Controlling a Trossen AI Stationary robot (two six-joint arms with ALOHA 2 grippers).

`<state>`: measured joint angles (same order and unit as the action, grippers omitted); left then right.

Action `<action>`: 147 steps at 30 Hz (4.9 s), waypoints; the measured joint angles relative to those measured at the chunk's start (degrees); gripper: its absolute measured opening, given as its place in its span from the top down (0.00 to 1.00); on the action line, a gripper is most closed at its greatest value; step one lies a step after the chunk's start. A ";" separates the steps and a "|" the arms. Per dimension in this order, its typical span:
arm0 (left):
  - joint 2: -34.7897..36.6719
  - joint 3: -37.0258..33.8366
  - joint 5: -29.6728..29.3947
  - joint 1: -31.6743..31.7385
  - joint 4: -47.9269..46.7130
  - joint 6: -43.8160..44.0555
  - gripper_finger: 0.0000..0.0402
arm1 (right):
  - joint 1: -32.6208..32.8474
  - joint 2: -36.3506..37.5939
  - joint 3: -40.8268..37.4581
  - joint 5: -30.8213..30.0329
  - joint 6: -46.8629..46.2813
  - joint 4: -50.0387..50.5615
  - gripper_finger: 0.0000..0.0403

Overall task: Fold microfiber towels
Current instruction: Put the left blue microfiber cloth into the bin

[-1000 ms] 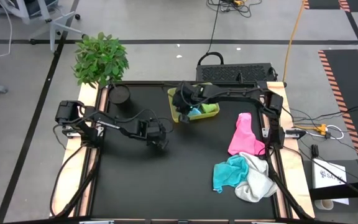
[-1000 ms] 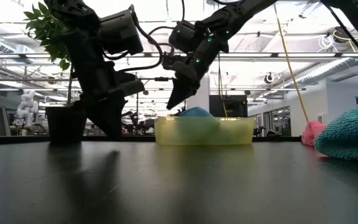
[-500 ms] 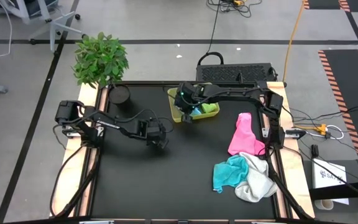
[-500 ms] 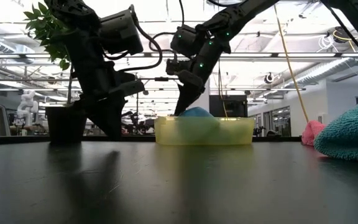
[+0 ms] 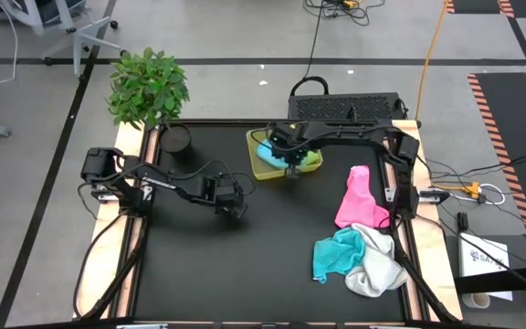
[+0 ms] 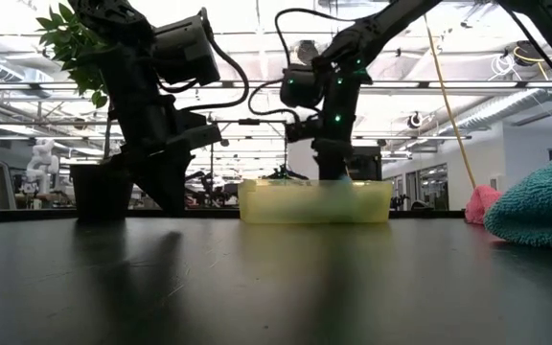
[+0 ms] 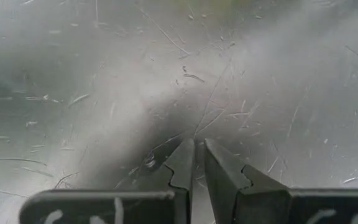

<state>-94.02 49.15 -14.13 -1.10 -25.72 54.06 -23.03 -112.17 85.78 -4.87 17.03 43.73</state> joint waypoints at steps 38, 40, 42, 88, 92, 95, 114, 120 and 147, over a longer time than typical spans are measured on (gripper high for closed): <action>0.00 0.00 0.81 -1.57 -1.66 2.66 0.91 | 0.58 -15.41 15.85 10.79 9.07 -8.50 1.00; 0.00 0.00 0.81 -1.55 -1.58 2.67 0.91 | 0.33 -15.07 15.96 10.86 9.12 -8.71 1.00; 0.00 0.00 0.81 -1.68 -1.59 3.09 0.91 | 0.06 -14.85 15.96 10.69 8.44 -7.52 1.00; 0.00 0.00 0.57 -1.75 -3.23 1.54 0.91 | -9.53 -1.39 15.87 8.71 0.62 10.52 1.00; 0.00 0.00 0.57 -1.75 -3.23 1.57 0.91 | -8.25 -1.32 15.43 9.46 1.56 14.54 1.00; 0.00 0.00 0.57 -1.75 -3.23 1.60 0.91 | -7.19 -1.27 12.84 9.47 1.56 14.73 1.00; 0.00 0.00 0.57 -1.75 -3.14 1.90 0.91 | -3.55 -1.38 0.98 10.84 -1.54 12.89 1.00; 0.00 0.00 0.55 -1.75 -3.11 2.19 0.91 | -3.52 0.21 0.98 10.63 -2.74 13.29 1.00; 0.00 0.00 0.59 -1.70 -2.46 3.07 0.91 | -1.91 -5.71 1.41 14.06 -5.04 -16.13 1.00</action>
<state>-94.02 49.15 -13.54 -2.81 -28.18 57.13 -24.95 -117.88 87.19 9.19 11.99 27.61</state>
